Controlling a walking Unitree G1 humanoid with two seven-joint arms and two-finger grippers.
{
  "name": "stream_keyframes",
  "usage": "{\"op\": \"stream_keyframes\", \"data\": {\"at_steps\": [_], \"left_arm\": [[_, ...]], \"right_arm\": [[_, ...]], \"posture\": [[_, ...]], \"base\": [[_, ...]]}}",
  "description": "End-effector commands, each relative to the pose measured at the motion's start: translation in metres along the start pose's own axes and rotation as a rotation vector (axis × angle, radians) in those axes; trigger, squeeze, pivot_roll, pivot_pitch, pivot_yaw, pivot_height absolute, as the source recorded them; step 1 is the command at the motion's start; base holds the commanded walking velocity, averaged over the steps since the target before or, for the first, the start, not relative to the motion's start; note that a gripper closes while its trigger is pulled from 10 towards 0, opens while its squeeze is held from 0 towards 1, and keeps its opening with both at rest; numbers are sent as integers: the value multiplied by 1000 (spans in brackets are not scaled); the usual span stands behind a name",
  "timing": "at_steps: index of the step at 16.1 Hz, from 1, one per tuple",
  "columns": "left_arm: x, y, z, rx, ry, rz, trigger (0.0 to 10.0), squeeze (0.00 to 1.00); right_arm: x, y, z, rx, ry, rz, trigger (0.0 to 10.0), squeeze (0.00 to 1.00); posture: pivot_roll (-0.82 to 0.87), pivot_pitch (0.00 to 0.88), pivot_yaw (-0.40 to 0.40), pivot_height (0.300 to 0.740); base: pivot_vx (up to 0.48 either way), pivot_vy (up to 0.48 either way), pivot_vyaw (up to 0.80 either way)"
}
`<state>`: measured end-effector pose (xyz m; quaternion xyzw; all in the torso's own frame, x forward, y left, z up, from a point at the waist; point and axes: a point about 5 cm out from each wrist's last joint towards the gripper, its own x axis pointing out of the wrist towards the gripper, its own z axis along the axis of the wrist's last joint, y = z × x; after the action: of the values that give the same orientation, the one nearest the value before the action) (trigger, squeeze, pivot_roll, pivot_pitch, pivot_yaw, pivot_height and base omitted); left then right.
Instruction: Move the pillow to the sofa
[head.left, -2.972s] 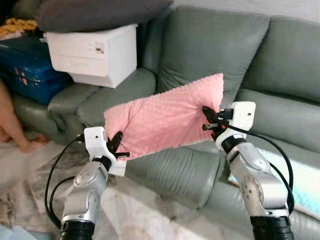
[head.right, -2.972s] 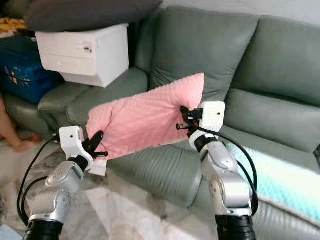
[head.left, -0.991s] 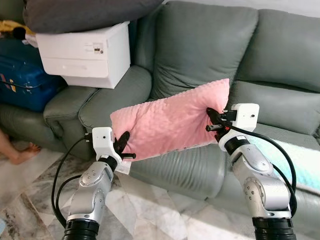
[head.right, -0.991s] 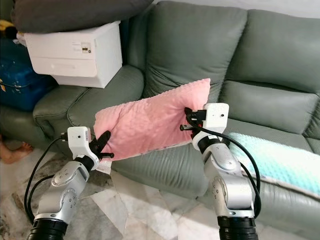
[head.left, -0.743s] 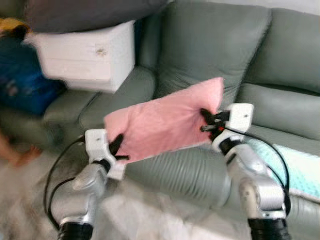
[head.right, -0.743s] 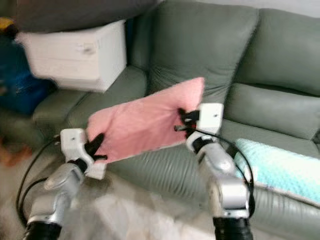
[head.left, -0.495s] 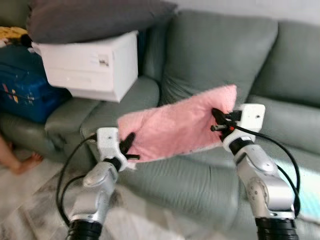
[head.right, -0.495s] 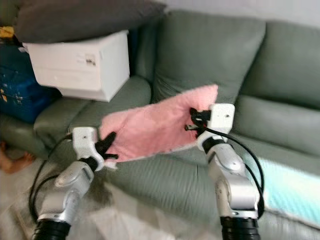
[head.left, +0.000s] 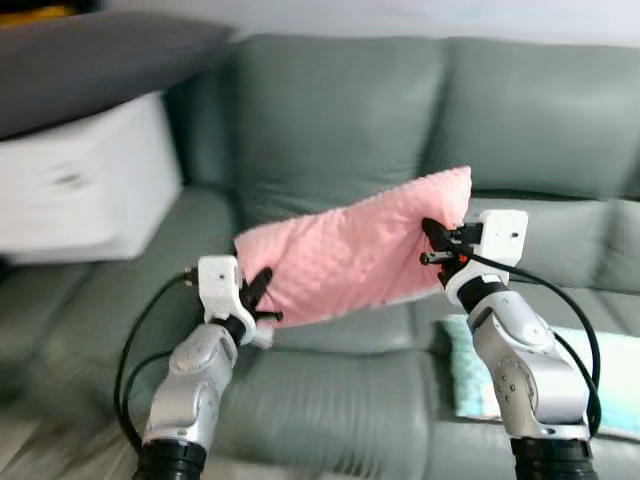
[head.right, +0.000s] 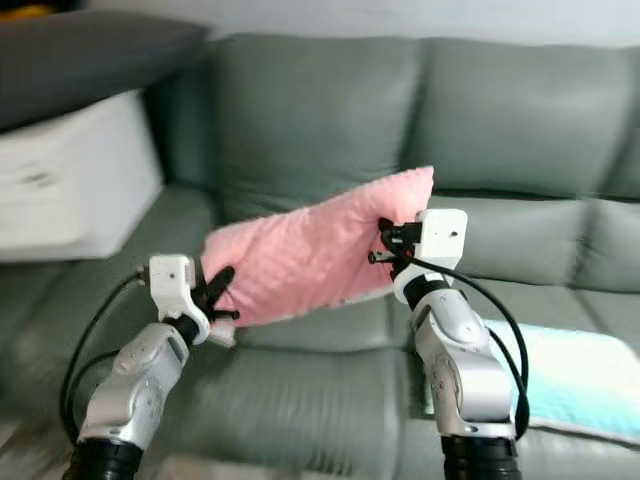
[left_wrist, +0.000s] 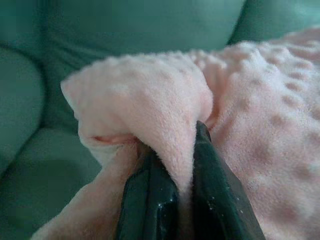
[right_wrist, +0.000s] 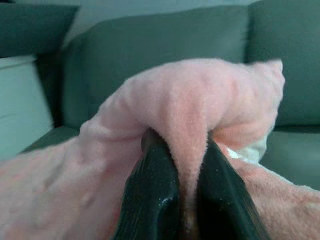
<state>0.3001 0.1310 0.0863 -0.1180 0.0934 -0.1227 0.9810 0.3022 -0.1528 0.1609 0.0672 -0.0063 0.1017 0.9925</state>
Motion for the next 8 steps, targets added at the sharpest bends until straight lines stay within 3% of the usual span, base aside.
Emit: {"op": "stream_keyframes", "data": {"at_steps": [1, 8], "left_arm": [[-2, 8, 2, 8, -5, 24, 10000, 0], [-1, 10, 2, -14, 8, 61, 10000, 0]], "right_arm": [[2, 10, 8, -1, -37, 33, 10000, 0], [1, 10, 6, -1, -28, 35, 10000, 0]], "posture": [[-190, 0, 3, 740], [-188, 0, 6, 740]], "base": [[0, 0, 0], [0, 0, 0]]}}
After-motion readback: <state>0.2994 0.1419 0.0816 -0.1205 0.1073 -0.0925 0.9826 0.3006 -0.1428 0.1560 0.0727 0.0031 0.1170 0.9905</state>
